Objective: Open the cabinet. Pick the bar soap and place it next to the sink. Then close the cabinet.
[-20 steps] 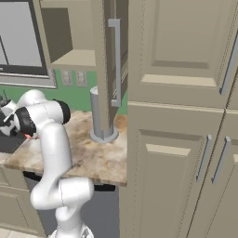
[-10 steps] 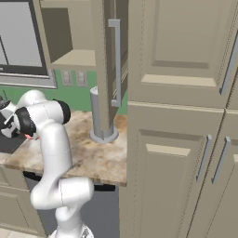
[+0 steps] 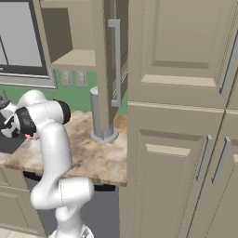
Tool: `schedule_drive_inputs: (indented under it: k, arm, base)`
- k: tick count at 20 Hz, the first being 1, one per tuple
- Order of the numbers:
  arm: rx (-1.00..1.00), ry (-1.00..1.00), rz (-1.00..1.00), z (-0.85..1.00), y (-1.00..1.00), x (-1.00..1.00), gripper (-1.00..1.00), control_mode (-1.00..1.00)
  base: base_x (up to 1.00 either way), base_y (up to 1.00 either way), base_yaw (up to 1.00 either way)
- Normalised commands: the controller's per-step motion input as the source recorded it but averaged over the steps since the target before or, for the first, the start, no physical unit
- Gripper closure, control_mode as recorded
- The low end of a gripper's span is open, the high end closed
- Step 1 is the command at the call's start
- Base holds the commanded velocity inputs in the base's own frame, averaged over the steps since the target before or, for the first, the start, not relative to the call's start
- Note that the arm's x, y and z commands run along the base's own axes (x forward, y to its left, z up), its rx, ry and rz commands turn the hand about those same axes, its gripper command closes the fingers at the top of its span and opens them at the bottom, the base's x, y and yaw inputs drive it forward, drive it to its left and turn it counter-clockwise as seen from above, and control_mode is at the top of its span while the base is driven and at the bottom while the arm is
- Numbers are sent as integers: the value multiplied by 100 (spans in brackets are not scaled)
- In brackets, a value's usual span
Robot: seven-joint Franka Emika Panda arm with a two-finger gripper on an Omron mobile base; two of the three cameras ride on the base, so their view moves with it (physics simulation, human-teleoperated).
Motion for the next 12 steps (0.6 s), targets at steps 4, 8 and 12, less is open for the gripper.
schedule_drive_inputs:
  k: [4,8,12]
  arm:
    - [-5,0,0,-19,-22,1,100,-100]
    - [-4,0,0,-18,-28,0,100,-100]
    - [-4,0,0,-18,-30,0,100,-100]
  base:
    - [0,0,0]
    - [0,0,0]
    - [0,0,0]
